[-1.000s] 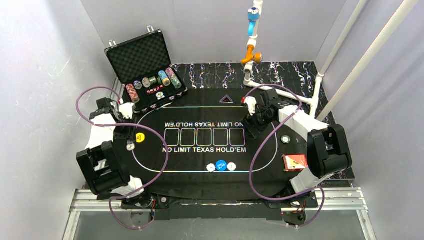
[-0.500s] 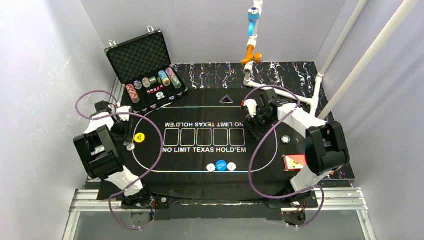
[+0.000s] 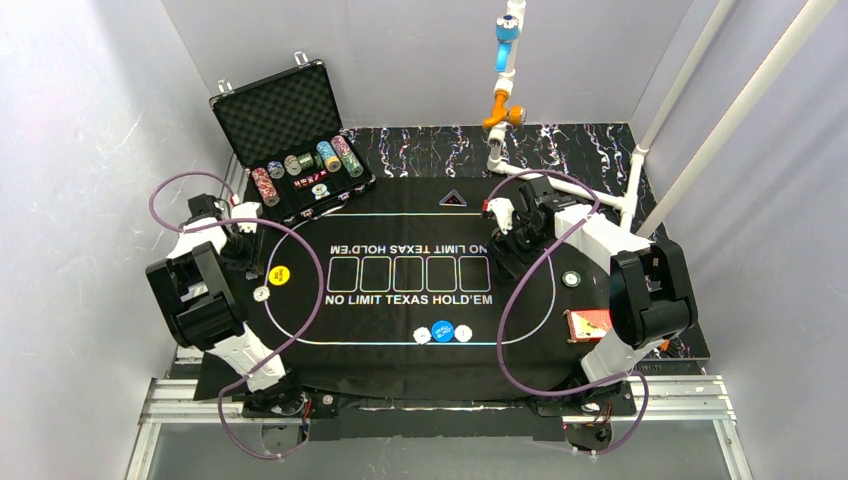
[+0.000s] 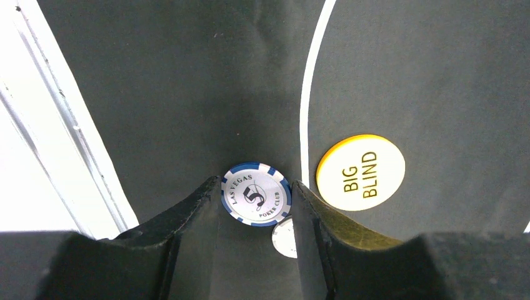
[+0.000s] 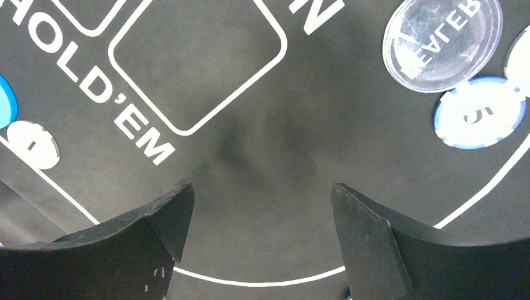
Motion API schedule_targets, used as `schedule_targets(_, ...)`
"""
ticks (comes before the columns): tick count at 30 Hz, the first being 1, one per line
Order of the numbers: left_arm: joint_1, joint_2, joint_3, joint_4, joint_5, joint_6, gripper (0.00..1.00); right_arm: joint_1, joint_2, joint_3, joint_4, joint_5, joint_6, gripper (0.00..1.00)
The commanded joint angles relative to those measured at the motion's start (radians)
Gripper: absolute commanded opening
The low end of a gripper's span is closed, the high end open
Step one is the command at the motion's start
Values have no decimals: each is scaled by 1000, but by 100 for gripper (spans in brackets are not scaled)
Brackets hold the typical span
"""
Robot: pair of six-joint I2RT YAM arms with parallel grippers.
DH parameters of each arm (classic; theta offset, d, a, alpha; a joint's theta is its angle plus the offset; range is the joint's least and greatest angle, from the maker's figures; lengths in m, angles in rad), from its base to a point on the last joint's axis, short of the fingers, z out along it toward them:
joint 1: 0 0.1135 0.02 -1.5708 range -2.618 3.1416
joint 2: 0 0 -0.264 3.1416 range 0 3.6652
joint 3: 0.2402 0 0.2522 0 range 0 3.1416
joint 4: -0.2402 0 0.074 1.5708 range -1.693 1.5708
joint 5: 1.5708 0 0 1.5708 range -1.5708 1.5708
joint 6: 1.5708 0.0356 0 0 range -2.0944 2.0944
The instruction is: Distribute texas hold em gaming equipment
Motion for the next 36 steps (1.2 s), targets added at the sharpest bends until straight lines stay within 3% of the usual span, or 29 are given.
schedule_targets(1, -15, 5, 15, -14, 33, 19, 34, -2, 10, 48, -14, -4, -8, 89)
schedule_targets(6, -34, 0, 1, -25, 53, 32, 43, -2, 6, 53, -17, -5, -11, 90)
schedule_targets(10, -39, -45, -1, -60, 80, 38, 66, -2, -10, 66, -23, 5, -15, 92)
schedule_targets(12, -39, -86, 5, -78, 98, 37, 85, -2, -16, 78, -28, 11, -17, 93)
schedule_targets(14, -38, -142, 12, -93, 109, 33, 98, -2, -25, 95, -32, 20, -19, 94)
schedule_targets(21, -42, -436, 32, -118, 199, -5, 98, -3, -98, 169, 7, 53, -17, 98)
schedule_targets(24, -41, -564, -10, -27, 230, -134, 98, -2, -139, 173, 93, 103, 45, 98)
schedule_targets(27, -42, -682, -96, 80, 325, -167, 98, -4, -150, 173, 163, 210, 132, 98)
schedule_targets(31, -45, -703, -58, 11, 438, -267, 98, -15, -67, 251, 89, 271, 135, 98)
schedule_targets(36, -48, -702, -26, -12, 512, -358, 98, -89, 58, 372, -54, 204, 154, 98)
